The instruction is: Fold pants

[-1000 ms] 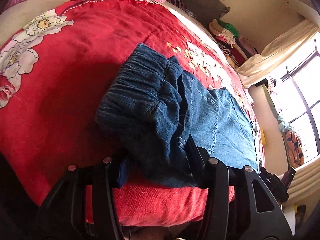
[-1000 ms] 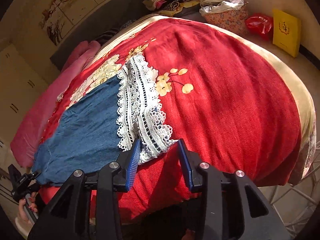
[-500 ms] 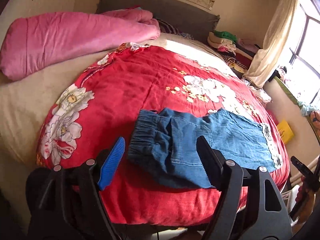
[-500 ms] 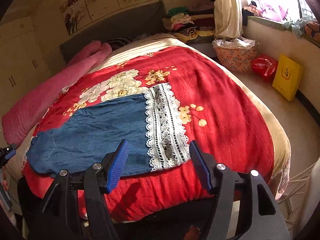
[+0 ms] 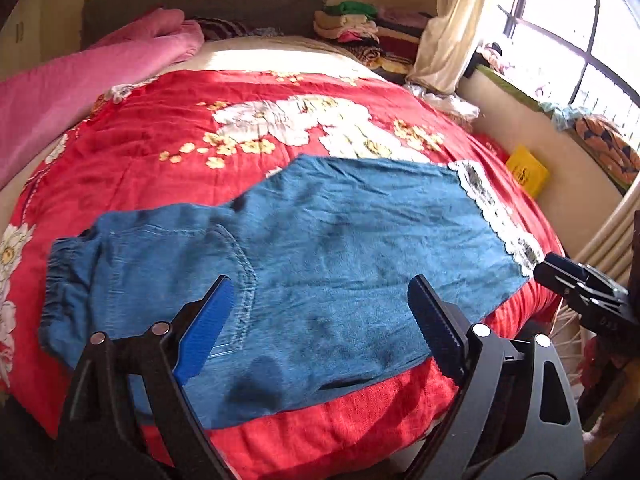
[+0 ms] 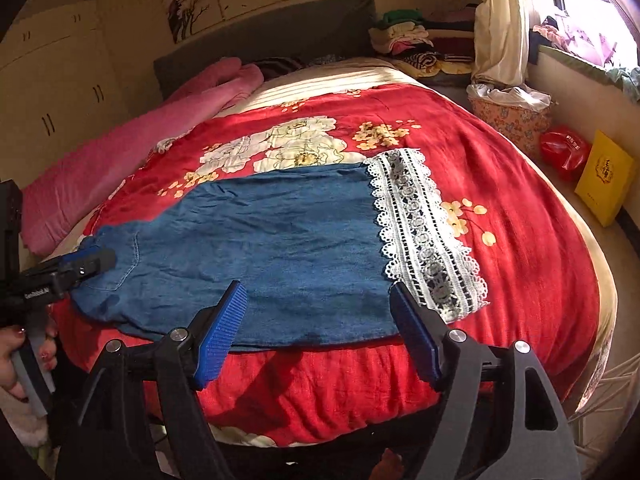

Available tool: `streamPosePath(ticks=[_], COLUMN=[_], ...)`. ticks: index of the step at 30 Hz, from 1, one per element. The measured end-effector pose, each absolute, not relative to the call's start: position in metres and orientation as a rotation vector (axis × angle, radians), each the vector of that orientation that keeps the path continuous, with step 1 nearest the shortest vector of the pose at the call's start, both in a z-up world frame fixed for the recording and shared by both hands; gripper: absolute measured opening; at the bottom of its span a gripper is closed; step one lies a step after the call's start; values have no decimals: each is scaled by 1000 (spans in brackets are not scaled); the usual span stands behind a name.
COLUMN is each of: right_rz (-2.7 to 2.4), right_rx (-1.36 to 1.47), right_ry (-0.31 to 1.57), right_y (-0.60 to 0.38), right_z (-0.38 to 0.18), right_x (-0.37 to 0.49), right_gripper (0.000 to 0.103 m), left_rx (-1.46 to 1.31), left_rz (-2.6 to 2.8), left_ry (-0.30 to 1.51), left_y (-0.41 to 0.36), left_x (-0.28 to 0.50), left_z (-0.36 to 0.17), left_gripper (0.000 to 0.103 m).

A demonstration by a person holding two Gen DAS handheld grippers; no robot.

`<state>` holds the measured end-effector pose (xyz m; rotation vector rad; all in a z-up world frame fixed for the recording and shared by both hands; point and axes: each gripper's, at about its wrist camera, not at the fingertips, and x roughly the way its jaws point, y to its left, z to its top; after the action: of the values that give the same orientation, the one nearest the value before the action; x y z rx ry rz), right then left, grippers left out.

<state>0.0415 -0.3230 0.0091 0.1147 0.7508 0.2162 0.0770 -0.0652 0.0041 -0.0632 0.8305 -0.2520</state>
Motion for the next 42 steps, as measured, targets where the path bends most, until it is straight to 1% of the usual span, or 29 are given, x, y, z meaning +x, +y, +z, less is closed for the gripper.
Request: streamPosePath(ticks=[4, 7, 11, 13, 15, 20, 23, 24, 25, 27, 35, 42], right_rz=[231, 236, 216, 215, 225, 236, 207, 196, 182, 147, 63, 33], right_rx=[97, 105, 63, 46, 73, 182, 217, 233, 248, 282, 370, 432], right_ry=[802, 848, 910, 907, 902, 833, 788, 777, 768, 754, 760, 791], right_y=[-312, -309, -303, -300, -303, -320, -337, -343, -351, -365, -404, -417], right_z=[-8, -23, -45, -52, -51, -28, -13, -9, -6, -3, -10, -27], right_x=[53, 60, 69, 70, 70, 57, 46, 43, 41, 37, 30, 34], right_gripper=[73, 73, 73, 76, 76, 75, 76, 77, 78, 79, 82, 82], left_rx=[-3, 31, 45, 38, 35, -1, -4, -2, 0, 13, 143, 193], left_rz=[-246, -234, -234, -237, -237, -273, -314, -328, -343, -378, -468, -542], left_ry=[910, 943, 951, 948, 946, 969, 928, 912, 903, 891, 835, 860], left_y=[-80, -83, -86, -87, -87, -87, -92, -95, -98, -108, -165, -203], left_x=[86, 88, 90, 91, 90, 85, 78, 78, 79, 85, 139, 189], left_z=[-29, -43, -50, -51, -50, -36, -14, -5, 1, 12, 40, 37], left_gripper=[81, 82, 86, 89, 89, 89, 89, 89, 92, 93, 93, 93])
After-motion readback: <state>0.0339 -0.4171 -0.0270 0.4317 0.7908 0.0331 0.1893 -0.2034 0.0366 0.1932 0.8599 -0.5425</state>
